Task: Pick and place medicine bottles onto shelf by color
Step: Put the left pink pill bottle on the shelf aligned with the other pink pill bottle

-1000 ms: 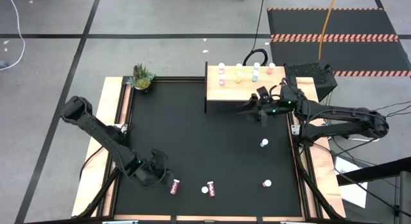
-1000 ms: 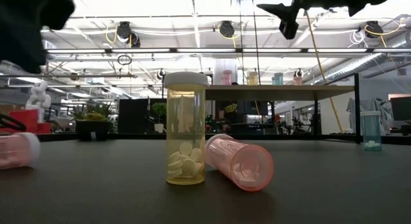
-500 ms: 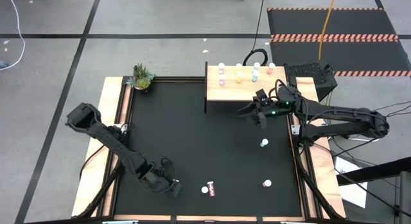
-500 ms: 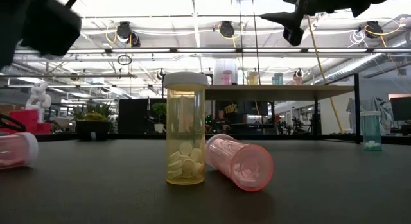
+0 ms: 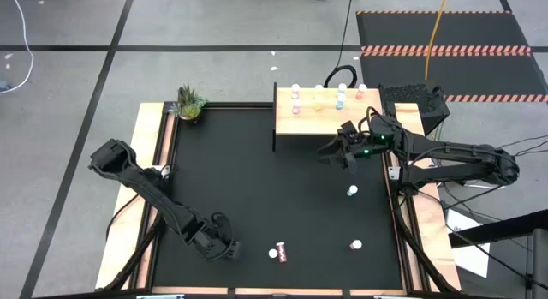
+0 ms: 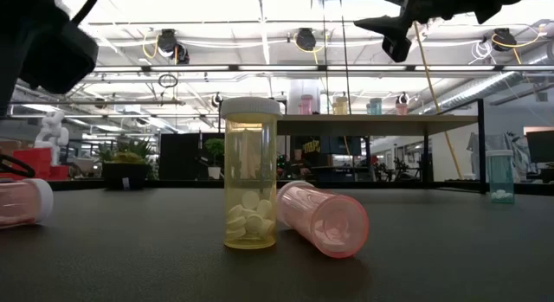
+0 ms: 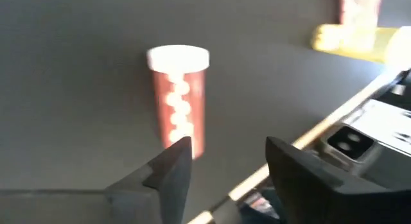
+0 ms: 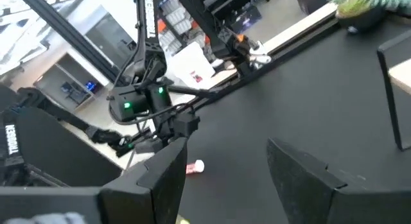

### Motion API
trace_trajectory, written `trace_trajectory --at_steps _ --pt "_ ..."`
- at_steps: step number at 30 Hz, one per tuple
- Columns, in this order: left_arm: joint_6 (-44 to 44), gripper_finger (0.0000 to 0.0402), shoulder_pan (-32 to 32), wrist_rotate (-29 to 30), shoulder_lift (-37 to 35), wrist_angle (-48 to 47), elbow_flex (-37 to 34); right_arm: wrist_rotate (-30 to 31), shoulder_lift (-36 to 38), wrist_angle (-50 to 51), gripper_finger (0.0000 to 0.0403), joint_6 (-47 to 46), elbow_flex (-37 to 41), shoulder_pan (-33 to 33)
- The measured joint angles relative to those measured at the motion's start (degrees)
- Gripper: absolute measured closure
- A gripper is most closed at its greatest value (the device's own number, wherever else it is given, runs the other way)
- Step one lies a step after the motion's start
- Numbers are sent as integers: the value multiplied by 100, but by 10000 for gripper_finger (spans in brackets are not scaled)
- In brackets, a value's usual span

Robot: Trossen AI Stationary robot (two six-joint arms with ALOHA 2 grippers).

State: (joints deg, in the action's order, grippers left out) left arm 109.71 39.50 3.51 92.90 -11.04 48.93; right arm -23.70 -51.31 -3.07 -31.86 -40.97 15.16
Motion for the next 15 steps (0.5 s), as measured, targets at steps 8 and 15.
trace_trajectory --at_steps 8,15 --pt "37 245 6 -247 339 90 4 -359 -2 271 195 257 0 180" --pt "5 248 -4 -180 521 267 6 -510 -1 271 195 413 0 391"
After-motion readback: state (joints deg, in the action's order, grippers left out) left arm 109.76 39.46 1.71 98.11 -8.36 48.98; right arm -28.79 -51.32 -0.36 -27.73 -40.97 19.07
